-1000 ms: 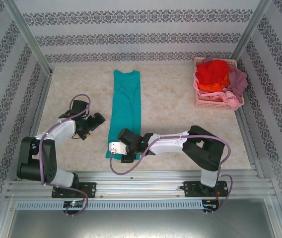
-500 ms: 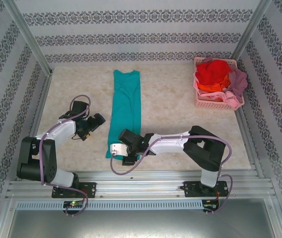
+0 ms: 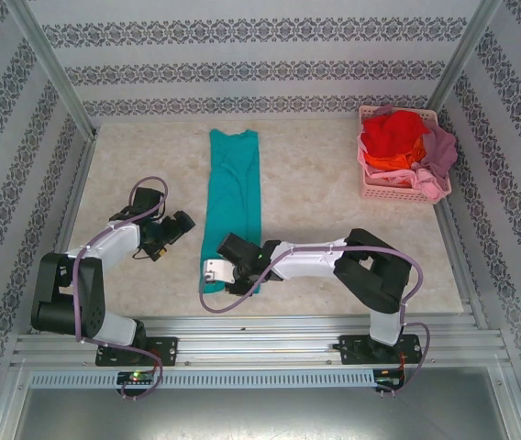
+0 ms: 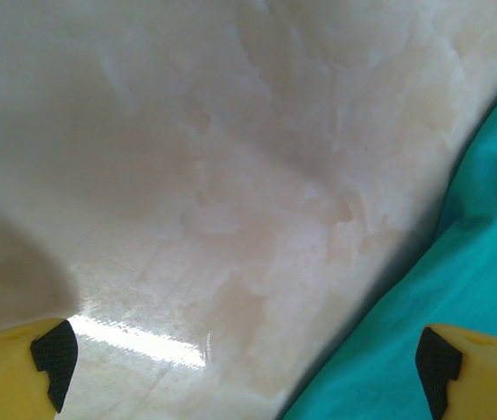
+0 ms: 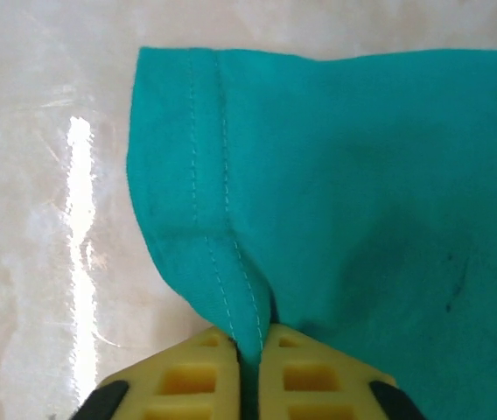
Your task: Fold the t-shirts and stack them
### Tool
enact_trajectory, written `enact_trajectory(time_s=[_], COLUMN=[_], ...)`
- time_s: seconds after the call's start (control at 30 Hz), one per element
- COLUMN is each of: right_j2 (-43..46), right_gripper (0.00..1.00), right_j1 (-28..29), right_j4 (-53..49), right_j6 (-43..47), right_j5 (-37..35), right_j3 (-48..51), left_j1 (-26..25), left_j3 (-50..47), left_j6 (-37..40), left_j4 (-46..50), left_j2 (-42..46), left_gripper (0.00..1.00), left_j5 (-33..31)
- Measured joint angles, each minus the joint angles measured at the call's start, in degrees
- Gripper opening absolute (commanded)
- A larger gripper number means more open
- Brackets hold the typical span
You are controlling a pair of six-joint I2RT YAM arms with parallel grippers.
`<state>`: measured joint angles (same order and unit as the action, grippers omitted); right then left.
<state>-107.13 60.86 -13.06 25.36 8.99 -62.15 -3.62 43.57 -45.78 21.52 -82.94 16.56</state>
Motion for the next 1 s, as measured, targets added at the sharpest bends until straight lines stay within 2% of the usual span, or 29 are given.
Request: enact_trajectory(time_s=[0.2, 0.47, 0.63, 0.73, 1.0], right_j2=[1.4, 9.57, 13.22, 13.55, 11.78], right_gripper=[0.0, 0.0, 0.0, 0.0, 0.0], right_j1=[0.15, 3.5, 4.13, 2.89, -5.25], right_j4=[-1.92, -6.03, -8.11, -9.51, -10.32], right_j6=[-0.85, -3.43, -3.91, -2.36, 5.03], right_j5=[-0.66, -0.5, -1.2, -2.36, -4.74], right_j3=[0.81, 7.78, 8.13, 6.08, -2.95], left_j1=[0.0, 0.0, 0.0, 0.0, 0.0], left_j3=[-0.57, -0.81, -0.81, -0.81, -0.81], left_j6=[0.0, -0.02, -0.02, 0.0, 0.59], left_j4=[-0.17, -1.42, -1.92, -2.19, -2.73], left_j2=[0.0, 0.0, -0.04, -0.26, 0.11], left_gripper=[1.0, 1.0, 1.0, 1.0, 1.0], left_j5=[0.44, 1.75, 2.03, 2.54, 2.99])
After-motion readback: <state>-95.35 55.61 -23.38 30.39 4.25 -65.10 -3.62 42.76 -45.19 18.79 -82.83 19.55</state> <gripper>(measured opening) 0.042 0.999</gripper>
